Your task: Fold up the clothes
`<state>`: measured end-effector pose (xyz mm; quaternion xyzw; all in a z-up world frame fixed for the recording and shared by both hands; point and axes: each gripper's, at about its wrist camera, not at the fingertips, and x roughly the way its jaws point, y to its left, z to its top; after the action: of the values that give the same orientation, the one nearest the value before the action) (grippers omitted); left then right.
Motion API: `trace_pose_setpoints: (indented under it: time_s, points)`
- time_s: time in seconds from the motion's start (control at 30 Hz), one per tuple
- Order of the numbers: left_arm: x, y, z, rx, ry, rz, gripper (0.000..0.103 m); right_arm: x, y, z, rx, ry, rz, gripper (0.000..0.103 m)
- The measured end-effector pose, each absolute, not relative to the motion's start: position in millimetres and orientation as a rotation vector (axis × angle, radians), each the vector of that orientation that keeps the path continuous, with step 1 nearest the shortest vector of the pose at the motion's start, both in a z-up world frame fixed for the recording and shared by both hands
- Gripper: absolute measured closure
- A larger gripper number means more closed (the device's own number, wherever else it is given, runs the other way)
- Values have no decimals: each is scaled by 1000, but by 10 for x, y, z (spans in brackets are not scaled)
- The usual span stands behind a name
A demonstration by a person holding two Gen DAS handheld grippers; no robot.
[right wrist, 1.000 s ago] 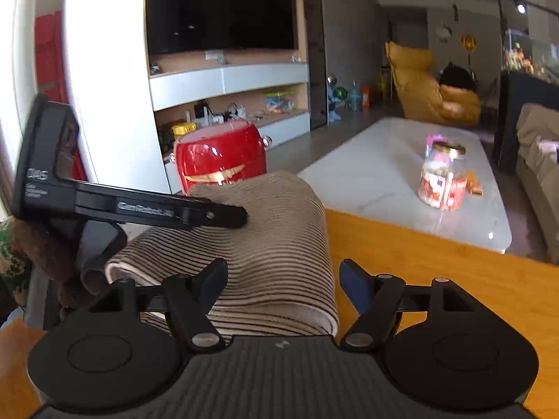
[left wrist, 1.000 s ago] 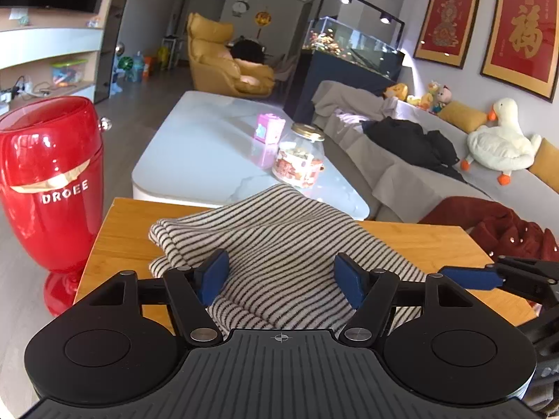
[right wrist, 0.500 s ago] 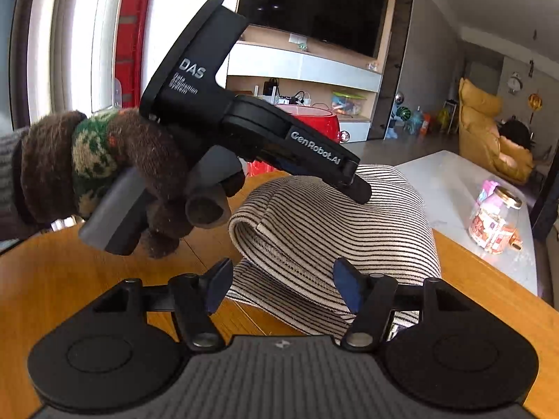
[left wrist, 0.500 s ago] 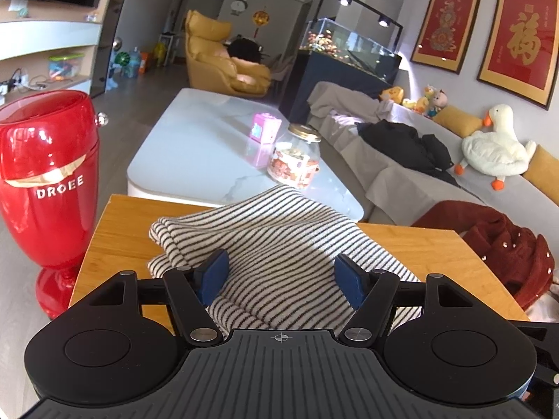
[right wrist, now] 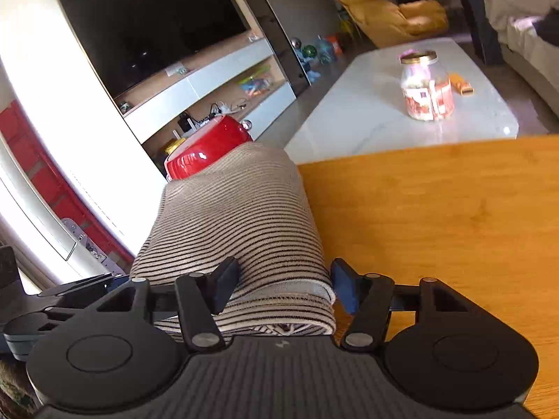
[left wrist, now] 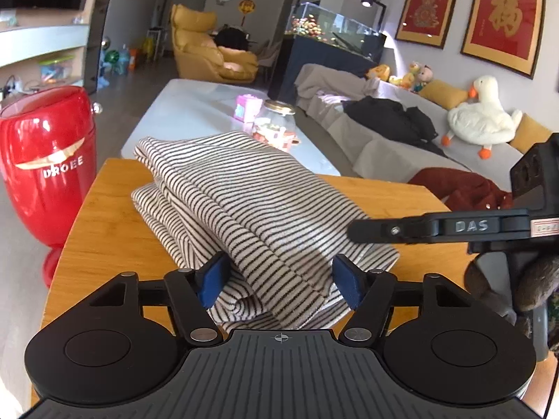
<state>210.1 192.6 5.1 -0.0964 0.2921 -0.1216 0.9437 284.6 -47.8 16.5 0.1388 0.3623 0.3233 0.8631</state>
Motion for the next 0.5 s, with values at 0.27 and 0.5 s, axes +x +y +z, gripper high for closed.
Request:
trace_pose_setpoints:
  time_s: [0.27, 0.5]
  points:
    - [2178, 2160, 32, -228, 599, -201, 40, 2748, -231, 237, 141, 727, 695, 51]
    - [2175, 2114, 31, -220, 598, -177, 39, 2812, -291, 36, 190, 755, 625, 24]
